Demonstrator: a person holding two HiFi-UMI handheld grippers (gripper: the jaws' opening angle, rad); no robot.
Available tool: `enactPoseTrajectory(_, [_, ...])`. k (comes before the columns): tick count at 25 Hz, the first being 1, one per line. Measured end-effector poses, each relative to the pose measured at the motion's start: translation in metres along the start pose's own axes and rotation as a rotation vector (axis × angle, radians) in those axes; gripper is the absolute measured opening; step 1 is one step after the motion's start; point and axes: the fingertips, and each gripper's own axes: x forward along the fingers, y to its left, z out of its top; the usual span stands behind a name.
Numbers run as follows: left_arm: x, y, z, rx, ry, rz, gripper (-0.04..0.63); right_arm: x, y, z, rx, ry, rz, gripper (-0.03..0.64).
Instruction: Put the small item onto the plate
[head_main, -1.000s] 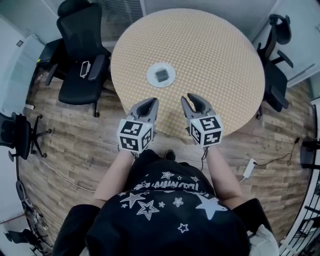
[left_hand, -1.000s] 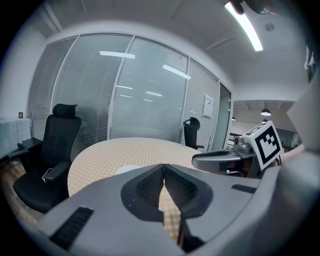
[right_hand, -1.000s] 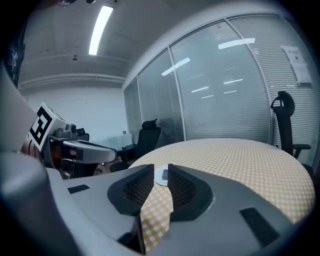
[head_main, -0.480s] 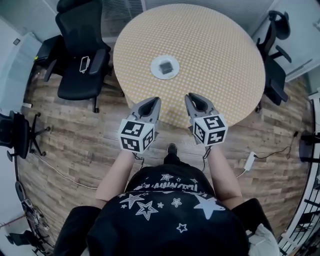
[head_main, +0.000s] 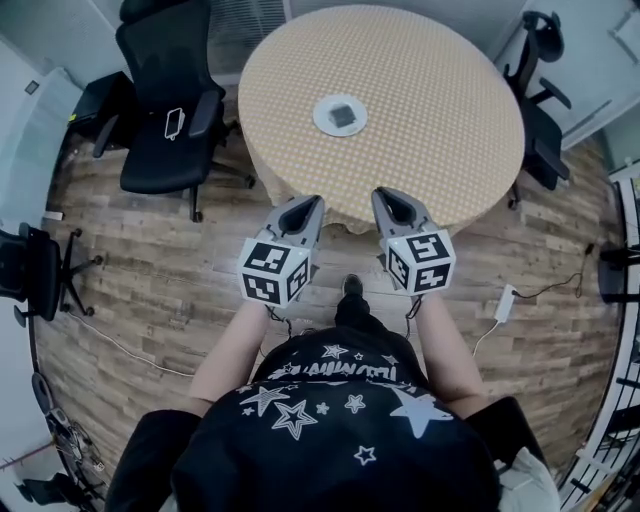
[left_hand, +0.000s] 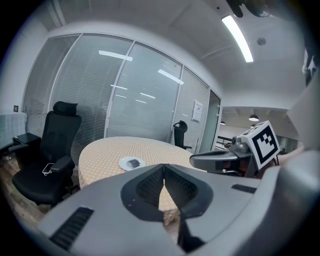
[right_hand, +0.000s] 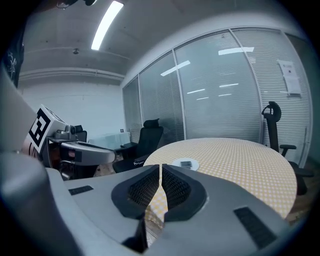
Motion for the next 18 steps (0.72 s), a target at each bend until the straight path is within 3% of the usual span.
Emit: enactPoseTrajectory(18, [-0.157,-0.030,-0.053,0.008,-0.012,-0.055,0.009,-0.093,0.143,-0.044,0.006,-0.006,-0.062,0.032])
